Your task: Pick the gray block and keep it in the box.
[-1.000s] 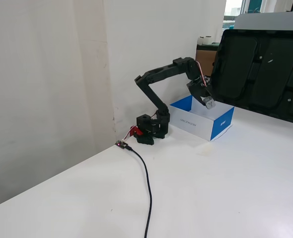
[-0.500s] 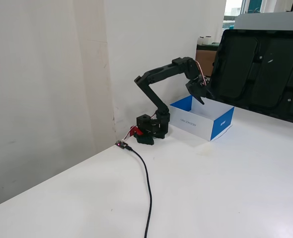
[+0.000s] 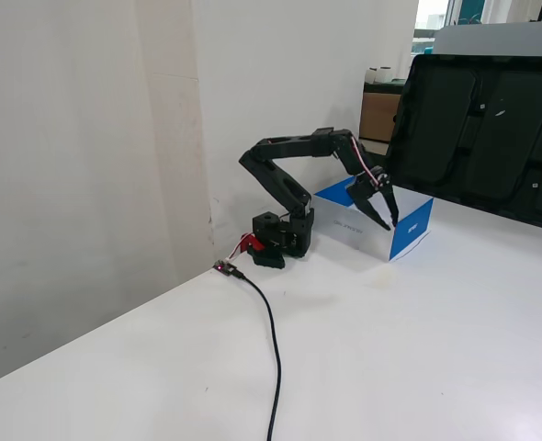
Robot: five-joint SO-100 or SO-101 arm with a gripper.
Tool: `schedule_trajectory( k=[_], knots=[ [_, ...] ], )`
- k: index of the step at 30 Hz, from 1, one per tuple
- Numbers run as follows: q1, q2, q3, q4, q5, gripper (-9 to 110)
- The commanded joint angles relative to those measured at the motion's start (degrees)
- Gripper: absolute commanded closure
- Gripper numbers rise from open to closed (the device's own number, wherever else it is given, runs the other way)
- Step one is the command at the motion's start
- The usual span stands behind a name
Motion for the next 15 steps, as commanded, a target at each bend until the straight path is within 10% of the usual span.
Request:
schedule_trajectory(
  k=[1,15],
  knots=[
    [10.2,5.0,3.1,-7.6,0.0,101],
    [23.9,39.4,30.0,-14.2,8.1,101]
  ],
)
